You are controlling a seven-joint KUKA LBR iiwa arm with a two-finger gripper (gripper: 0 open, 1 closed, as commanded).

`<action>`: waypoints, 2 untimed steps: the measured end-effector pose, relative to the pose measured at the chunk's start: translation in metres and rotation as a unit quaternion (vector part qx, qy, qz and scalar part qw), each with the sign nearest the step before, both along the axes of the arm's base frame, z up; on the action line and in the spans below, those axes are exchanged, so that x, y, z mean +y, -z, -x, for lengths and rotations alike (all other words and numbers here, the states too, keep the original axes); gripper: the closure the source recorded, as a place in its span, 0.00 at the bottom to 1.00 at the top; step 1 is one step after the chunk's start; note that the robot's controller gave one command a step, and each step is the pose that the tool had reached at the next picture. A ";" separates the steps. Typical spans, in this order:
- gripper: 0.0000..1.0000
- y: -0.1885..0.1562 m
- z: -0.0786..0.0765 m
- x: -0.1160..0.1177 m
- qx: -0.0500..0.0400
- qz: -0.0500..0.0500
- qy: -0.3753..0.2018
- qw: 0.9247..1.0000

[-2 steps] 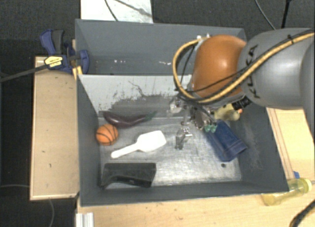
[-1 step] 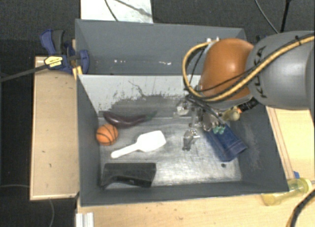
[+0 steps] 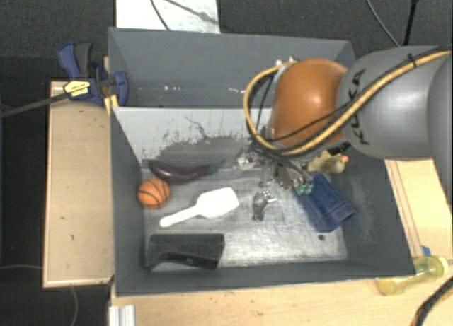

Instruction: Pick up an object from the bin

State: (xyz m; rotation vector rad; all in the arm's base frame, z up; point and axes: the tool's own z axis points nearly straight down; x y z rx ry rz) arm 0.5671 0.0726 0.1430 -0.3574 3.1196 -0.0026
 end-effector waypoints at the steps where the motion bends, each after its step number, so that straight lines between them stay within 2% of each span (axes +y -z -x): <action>1: 0.00 0.066 -0.006 0.055 -0.003 -0.001 -0.089 0.996; 2: 1.00 0.069 0.007 0.057 -0.009 -0.001 -0.154 0.988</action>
Offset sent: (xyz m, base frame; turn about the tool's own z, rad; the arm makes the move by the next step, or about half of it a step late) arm -0.0128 0.0578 -0.0730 -0.3180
